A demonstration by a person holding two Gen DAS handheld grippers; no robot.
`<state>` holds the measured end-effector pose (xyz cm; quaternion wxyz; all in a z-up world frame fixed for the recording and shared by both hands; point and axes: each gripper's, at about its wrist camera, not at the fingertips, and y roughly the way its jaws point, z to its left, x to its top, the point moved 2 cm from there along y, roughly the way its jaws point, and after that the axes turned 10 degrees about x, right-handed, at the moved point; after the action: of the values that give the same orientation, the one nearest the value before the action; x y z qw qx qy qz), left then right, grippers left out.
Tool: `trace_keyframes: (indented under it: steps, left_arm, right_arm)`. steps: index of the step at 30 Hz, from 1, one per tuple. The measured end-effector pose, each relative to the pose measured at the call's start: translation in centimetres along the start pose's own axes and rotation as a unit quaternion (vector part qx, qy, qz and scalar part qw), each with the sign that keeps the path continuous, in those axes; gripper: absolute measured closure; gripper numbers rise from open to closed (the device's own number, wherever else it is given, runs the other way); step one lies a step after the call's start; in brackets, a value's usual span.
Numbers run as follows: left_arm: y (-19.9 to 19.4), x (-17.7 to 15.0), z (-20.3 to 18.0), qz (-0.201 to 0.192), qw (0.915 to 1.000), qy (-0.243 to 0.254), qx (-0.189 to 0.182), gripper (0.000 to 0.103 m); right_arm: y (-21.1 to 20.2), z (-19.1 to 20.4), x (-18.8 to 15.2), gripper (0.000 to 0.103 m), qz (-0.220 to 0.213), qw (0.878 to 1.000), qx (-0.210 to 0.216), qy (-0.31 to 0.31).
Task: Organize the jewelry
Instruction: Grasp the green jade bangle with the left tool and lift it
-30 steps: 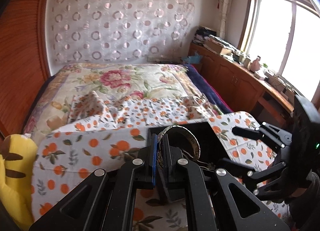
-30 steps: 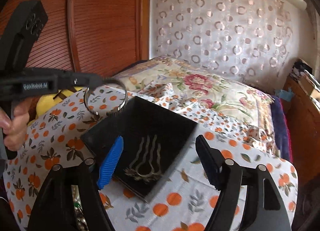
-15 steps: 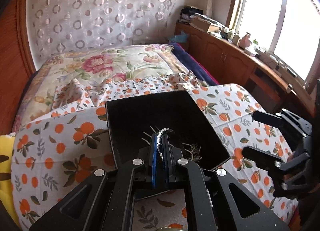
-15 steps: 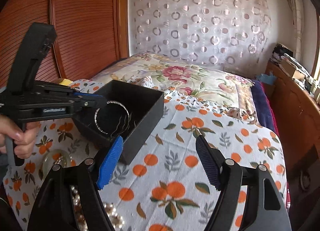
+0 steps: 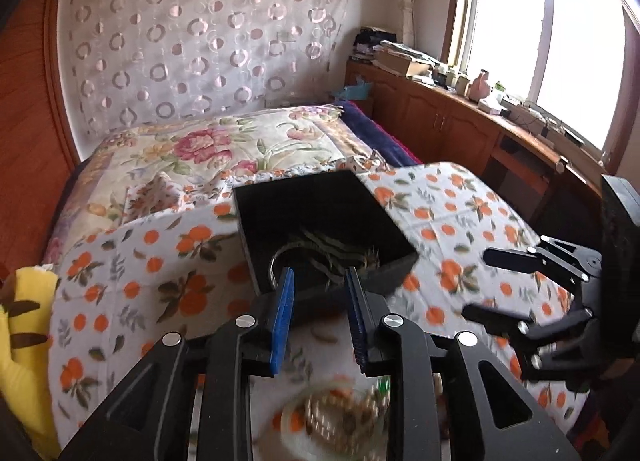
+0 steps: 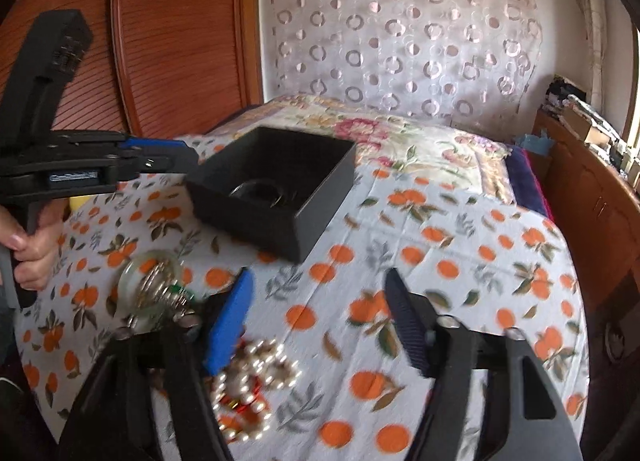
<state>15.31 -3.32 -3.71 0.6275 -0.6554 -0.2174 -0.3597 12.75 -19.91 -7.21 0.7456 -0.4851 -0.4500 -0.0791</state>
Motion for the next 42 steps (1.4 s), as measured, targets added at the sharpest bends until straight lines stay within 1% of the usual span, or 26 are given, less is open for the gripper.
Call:
trace_keyframes:
  steps: [1,2,3,4,5,6,8,11,13,15,18,21,25,29,35,37,38,42]
  left_arm:
    - [-0.4,-0.7,0.1,0.002,1.0000,0.002,0.003,0.078]
    - [-0.7,-1.2,0.1,0.004,1.0000,0.004,0.006,0.075]
    - [-1.0,-1.9,0.3,0.004,0.9999,0.006,0.010,0.071]
    - [-1.2,-2.4,0.5,0.006,0.9999,0.005,0.012,0.067]
    - [-1.4,-2.8,0.6,0.008,0.9999,0.005,0.013,0.066]
    - [-1.5,-3.5,0.7,0.011,0.9998,0.003,0.013,0.064]
    - [-1.7,-4.6,0.9,0.018,0.9997,0.005,0.017,0.058]
    - [-2.0,-5.9,1.1,0.025,0.9995,0.002,0.017,0.046]
    - [-2.0,-6.6,0.9,0.030,0.9995,0.003,0.011,0.037]
    - [-2.0,-7.2,0.5,0.034,0.9993,0.008,0.009,0.032]
    - [-1.7,-7.9,-0.2,0.041,0.9989,0.021,0.004,0.030]
    - [-1.5,-8.4,-0.8,0.049,0.9983,0.032,0.000,0.024]
    - [-0.9,-8.7,-1.4,0.059,0.9974,0.041,-0.001,0.022]
    - [0.1,-8.8,-1.8,0.074,0.9960,0.050,0.010,0.022]
    - [1.2,-8.7,-2.0,0.084,0.9945,0.060,0.018,0.022]
    - [1.3,-8.7,-2.1,0.082,0.9944,0.063,0.017,0.032]
    - [1.2,-8.6,-2.2,0.079,0.9945,0.066,0.018,0.034]
    - [1.2,-8.5,-2.2,0.078,0.9942,0.072,0.018,0.034]
  right_arm:
    - [0.2,0.4,-0.3,0.047,0.004,1.000,0.005,0.000]
    - [0.3,0.8,-0.5,0.052,0.007,1.000,0.009,-0.001]
    - [0.5,1.1,-0.7,0.054,0.009,1.000,0.012,-0.002]
    - [0.6,1.5,-0.8,0.060,0.011,1.000,0.014,-0.002]
    - [0.7,1.8,-1.0,0.065,0.014,1.000,0.017,-0.002]
    - [0.9,2.3,-1.2,0.067,0.018,1.000,0.023,-0.003]
    - [1.0,3.0,-1.6,0.074,0.023,0.999,0.027,-0.005]
    - [0.9,3.9,-2.3,0.075,0.027,0.999,0.033,-0.004]
    - [0.8,4.3,-2.8,0.075,0.028,0.999,0.034,-0.002]
    - [0.6,4.7,-3.2,0.075,0.028,0.999,0.032,-0.004]
    - [0.0,5.1,-3.6,0.075,0.023,0.999,0.026,-0.003]
    - [-0.8,5.1,-4.0,0.075,0.019,0.999,0.026,0.006]
    - [-1.8,5.1,-4.7,0.075,0.014,1.000,0.022,0.014]
    - [-2.6,5.0,-5.6,0.075,0.010,1.000,0.018,0.021]
    - [-3.5,4.7,-6.4,0.075,0.007,1.000,0.011,0.025]
    - [-3.5,4.5,-6.5,0.075,0.006,1.000,0.010,0.028]
    - [-3.5,4.4,-6.6,0.075,0.006,0.999,0.010,0.030]
    - [-3.5,4.3,-6.7,0.075,0.006,0.999,0.011,0.030]
